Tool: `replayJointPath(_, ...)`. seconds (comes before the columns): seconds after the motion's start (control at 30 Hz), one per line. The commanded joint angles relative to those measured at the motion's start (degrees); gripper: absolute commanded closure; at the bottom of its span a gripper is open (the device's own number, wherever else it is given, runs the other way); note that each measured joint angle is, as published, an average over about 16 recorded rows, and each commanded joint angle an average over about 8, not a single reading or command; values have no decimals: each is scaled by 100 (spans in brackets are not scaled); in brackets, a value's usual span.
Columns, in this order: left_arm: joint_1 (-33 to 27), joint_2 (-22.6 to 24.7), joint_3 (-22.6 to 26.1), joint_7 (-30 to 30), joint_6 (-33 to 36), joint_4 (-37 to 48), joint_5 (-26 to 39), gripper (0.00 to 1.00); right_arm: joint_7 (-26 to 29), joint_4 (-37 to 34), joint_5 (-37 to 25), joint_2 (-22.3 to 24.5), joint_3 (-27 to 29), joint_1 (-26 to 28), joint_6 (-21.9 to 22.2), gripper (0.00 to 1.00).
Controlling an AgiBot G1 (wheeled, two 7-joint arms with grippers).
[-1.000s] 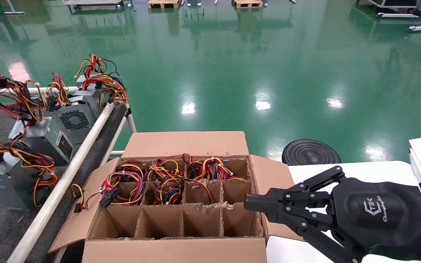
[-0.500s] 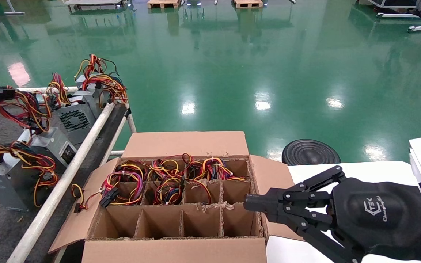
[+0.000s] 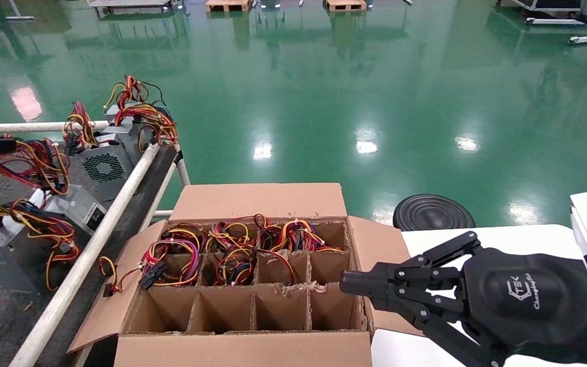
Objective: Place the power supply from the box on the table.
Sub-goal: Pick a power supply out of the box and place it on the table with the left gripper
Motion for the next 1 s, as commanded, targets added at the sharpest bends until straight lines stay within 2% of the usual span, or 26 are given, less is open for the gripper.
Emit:
replayJointPath(0.03, 13, -27, 2, -1, 13, 18, -2, 100, 0, 0, 0, 0, 0, 0, 0, 100)
replayJointPath(1.0, 626, 368, -209, 832, -455, -271, -381, 100, 0, 0, 0, 0, 0, 0, 0, 100)
